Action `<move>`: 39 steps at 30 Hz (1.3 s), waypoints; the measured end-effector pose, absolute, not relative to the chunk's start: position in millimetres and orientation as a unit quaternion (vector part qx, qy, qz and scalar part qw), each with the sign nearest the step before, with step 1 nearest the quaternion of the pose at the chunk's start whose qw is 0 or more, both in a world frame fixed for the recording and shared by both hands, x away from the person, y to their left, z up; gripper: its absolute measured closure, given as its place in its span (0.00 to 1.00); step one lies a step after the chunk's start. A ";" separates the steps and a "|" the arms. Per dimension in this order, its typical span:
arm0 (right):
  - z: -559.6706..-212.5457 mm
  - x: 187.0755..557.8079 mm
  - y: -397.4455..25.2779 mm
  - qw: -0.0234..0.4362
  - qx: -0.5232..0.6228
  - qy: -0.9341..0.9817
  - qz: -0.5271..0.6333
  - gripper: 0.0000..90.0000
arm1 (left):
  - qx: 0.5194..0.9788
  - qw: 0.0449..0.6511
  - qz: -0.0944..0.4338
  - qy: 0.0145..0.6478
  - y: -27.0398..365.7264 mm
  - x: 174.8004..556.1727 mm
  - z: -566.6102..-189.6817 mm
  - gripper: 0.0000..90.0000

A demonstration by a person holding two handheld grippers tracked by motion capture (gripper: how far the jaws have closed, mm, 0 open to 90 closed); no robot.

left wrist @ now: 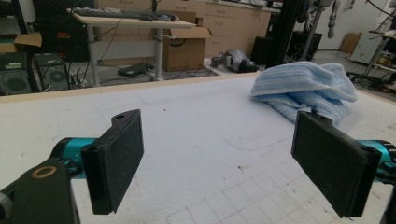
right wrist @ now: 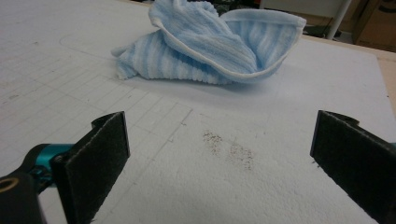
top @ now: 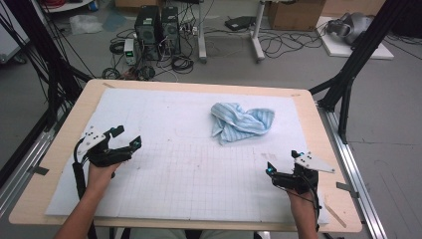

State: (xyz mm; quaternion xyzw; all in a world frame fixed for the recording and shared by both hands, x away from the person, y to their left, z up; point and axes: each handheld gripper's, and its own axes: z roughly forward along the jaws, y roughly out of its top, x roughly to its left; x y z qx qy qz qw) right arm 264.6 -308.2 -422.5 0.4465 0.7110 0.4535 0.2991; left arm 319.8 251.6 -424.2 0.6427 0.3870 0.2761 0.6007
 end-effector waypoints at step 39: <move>-420.0 264.0 -304.7 0.314 0.434 0.702 0.469 0.04 | 0.638 0.570 0.308 0.416 256.4 315.2 -413.7 0.20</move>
